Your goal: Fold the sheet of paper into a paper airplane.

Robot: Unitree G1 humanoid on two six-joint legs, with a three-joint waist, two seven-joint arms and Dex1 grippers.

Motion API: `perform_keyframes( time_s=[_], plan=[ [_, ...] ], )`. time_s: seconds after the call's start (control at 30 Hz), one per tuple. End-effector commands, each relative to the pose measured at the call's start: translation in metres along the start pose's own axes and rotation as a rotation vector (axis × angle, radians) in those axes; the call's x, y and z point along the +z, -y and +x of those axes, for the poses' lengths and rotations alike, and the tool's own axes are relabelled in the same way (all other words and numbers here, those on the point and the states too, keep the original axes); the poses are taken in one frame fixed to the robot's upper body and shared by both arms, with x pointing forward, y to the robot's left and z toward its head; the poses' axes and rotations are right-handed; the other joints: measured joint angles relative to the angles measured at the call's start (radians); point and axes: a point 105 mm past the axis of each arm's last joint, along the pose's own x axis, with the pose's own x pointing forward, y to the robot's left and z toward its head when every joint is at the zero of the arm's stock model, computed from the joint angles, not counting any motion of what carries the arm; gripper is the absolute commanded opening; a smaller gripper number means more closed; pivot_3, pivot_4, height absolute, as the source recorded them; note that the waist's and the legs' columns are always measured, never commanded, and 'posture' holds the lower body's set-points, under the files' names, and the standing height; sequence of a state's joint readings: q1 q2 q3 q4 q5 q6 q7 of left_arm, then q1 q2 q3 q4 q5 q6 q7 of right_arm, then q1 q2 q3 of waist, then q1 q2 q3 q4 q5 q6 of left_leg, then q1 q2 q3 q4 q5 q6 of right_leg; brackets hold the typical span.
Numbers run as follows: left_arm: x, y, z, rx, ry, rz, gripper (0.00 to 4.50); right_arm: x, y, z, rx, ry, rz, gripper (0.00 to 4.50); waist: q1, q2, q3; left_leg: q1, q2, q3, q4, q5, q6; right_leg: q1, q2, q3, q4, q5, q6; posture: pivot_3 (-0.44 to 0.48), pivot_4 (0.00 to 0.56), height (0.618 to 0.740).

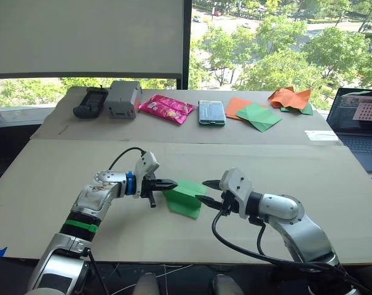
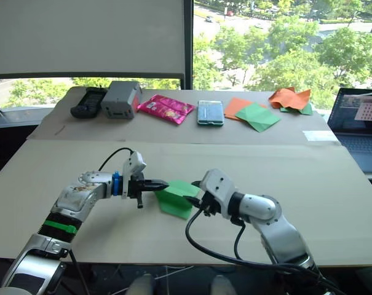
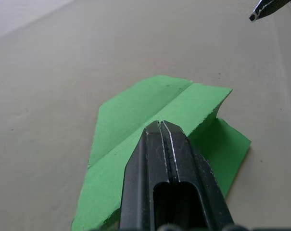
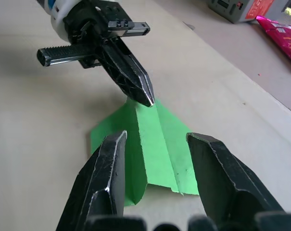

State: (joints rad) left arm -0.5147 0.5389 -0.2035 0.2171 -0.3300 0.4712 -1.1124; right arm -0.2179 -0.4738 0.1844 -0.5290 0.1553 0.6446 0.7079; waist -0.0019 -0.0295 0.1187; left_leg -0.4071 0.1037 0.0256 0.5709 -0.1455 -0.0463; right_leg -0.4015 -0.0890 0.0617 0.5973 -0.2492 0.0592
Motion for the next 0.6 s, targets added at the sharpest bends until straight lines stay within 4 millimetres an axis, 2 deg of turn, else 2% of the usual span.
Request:
perform_keyframes(
  time_s=[0.03, 0.23, 0.6],
  plan=[
    [0.002, 0.005, -0.005, -0.002, -0.002, 0.045, 0.00, 0.011, 0.009, -0.005, -0.050, 0.031, 0.024, 2.25, 0.000, 0.000, 0.000, 0.000, 0.000, 0.000, 0.000, 0.000, 0.000, 0.000, 0.000, 0.000, 0.000, 0.000, 0.000, 0.000, 0.150, 0.720],
    [-0.013, 0.011, -0.009, 0.017, -0.022, 0.021, 0.00, 0.000, 0.013, -0.001, -0.064, -0.026, 0.125, 2.25, 0.000, 0.002, -0.001, 0.000, 0.000, 0.000, 0.000, 0.000, 0.000, 0.000, 0.000, 0.000, 0.000, 0.000, 0.000, 0.000, 0.150, 0.720],
    [-0.012, 0.019, -0.012, 0.041, -0.006, 0.009, 0.00, -0.030, 0.005, 0.008, -0.053, -0.166, 0.498, 2.25, 0.000, 0.002, -0.001, -0.001, 0.000, 0.000, 0.000, 0.000, 0.000, 0.000, 0.000, 0.000, 0.001, 0.000, 0.000, 0.000, 0.150, 0.720]
  ],
)
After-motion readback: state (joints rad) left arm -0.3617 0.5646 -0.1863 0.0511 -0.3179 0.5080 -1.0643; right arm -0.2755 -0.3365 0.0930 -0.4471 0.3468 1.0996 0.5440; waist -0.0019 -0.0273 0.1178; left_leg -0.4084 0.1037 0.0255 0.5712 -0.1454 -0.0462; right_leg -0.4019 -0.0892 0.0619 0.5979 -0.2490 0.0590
